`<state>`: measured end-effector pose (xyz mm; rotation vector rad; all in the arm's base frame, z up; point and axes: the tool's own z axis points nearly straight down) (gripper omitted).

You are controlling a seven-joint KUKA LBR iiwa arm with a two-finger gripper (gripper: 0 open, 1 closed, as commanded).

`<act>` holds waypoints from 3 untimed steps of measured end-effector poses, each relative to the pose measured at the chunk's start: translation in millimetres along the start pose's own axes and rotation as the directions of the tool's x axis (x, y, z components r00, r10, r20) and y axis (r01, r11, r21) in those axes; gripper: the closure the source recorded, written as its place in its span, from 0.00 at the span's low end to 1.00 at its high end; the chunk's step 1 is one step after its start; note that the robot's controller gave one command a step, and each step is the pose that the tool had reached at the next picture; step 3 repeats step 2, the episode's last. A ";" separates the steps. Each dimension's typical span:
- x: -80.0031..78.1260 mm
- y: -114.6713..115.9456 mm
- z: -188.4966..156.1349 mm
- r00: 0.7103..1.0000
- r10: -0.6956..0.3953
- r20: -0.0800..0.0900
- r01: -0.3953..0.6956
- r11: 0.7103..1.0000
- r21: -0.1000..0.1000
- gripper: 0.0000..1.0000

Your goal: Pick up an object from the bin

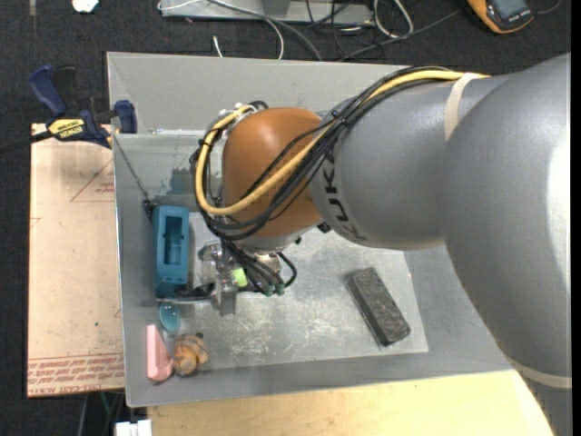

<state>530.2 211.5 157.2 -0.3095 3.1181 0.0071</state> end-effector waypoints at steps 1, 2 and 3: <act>1.4 4.3 -69.0 1.000 -0.025 -0.005 0.025 1.000 0.001 1.00; 3.0 5.5 -96.3 1.000 -0.031 -0.005 0.031 1.000 0.001 1.00; 3.0 5.5 -96.3 1.000 -0.031 -0.005 0.031 1.000 0.001 1.00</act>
Offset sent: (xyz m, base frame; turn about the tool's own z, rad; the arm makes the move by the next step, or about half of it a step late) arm -0.0116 0.0056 0.1840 -0.0219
